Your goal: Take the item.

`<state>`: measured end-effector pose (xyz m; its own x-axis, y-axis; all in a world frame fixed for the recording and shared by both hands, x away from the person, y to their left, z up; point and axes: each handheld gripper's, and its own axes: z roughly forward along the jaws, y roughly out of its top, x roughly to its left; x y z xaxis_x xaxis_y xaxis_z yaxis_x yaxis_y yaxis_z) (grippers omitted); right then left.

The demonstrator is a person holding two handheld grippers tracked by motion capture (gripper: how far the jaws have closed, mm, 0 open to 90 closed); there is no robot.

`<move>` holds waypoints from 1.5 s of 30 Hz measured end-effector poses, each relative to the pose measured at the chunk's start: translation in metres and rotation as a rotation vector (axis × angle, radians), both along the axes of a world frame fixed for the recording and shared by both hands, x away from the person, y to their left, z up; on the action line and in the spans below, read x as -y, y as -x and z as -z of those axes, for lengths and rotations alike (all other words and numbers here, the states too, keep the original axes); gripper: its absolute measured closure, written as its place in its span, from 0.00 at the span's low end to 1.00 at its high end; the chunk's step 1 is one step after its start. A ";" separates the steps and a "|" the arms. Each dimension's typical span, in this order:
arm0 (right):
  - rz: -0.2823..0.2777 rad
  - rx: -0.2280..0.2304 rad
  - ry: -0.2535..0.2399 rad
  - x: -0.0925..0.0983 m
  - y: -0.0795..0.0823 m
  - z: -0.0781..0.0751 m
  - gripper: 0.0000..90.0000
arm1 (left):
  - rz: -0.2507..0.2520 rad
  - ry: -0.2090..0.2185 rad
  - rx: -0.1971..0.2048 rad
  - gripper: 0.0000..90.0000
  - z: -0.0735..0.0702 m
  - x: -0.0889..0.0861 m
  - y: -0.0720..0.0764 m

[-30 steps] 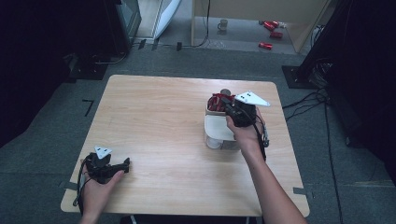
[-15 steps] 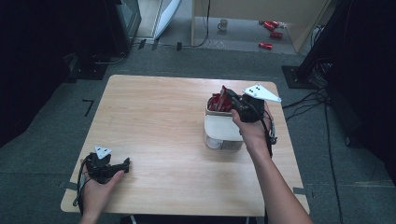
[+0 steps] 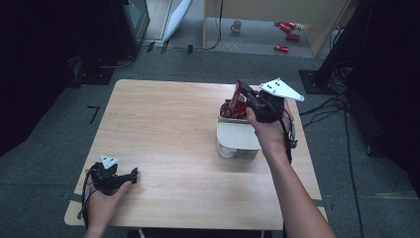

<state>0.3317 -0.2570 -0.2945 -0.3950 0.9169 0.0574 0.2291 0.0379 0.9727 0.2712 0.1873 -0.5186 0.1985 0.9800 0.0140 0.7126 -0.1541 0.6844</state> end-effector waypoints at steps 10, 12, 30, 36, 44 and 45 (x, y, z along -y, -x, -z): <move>-0.053 0.040 -0.007 -0.025 0.005 -0.008 1.00 | -0.001 0.001 0.001 0.01 0.000 0.000 0.000; -0.071 0.037 -0.011 -0.032 0.005 -0.007 1.00 | -0.001 0.001 0.001 0.01 0.000 0.000 0.000; -0.181 -0.080 0.048 -0.089 -0.003 0.061 1.00 | 0.005 0.002 0.001 0.01 0.000 0.000 0.000; -0.179 -0.120 0.062 -0.098 -0.003 0.087 1.00 | 0.007 0.003 0.003 0.01 0.000 0.001 0.000; -0.194 -0.139 0.109 -0.107 0.006 0.113 1.00 | 0.007 0.002 0.003 0.01 0.000 0.001 0.000; -0.194 -0.139 0.109 -0.107 0.006 0.113 1.00 | 0.007 0.002 0.003 0.01 0.000 0.001 0.000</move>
<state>0.3254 -0.1503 -0.4073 -0.5595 0.8283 0.0280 0.3383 0.1974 0.9201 0.2711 0.1868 -0.5188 0.2053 0.9786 0.0123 0.7096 -0.1575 0.6868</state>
